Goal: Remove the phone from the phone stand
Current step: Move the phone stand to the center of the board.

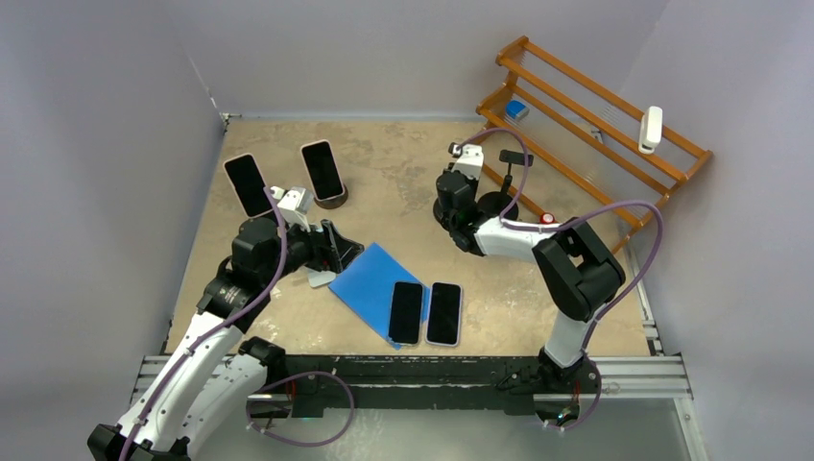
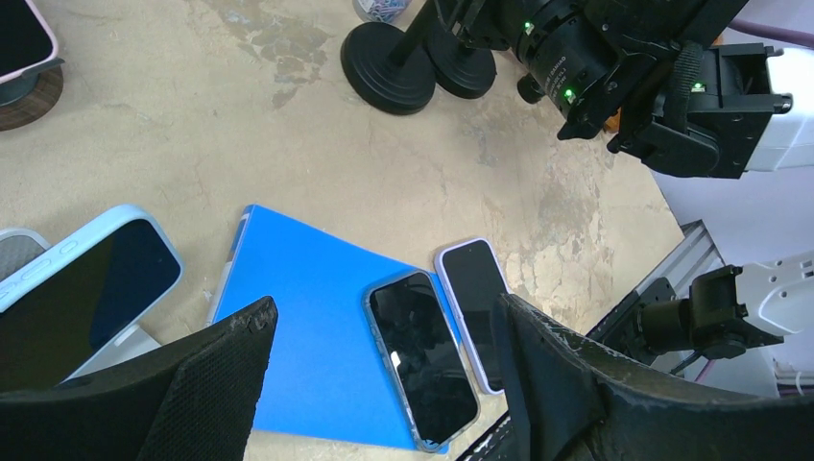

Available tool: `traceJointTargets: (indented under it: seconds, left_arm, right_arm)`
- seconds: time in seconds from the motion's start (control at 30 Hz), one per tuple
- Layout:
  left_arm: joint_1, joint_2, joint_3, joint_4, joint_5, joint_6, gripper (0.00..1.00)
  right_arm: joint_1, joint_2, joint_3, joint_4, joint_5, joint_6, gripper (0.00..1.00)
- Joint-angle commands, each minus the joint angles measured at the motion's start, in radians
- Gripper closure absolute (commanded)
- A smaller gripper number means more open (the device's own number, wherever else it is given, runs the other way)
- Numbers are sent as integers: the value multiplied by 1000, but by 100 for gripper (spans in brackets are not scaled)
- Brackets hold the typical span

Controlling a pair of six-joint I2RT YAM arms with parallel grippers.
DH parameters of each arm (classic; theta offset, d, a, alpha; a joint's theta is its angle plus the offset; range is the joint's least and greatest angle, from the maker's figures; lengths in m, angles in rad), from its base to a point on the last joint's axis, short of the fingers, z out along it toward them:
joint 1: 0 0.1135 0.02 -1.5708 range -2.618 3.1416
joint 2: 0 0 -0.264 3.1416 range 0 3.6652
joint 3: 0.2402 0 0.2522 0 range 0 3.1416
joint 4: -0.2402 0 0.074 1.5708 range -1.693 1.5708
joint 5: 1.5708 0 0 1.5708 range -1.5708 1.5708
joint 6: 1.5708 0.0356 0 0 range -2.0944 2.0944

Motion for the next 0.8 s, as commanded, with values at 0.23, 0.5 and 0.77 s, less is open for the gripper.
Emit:
traceJointTargets:
  seconds: [0.23,0.5,0.77]
  left_arm:
    - [0,-2,-1,47,13,1,21]
    - [0,-2,0,46,11,0,21]
    - [0,-5,0,46,7,-2,21]
  right_arm:
    - [-6,-36,49,-106,-44,80,28]
    - [-4,-160,-34,-102,-157,95,1]
    - [19,-360,-153,-174,-270,156,1]
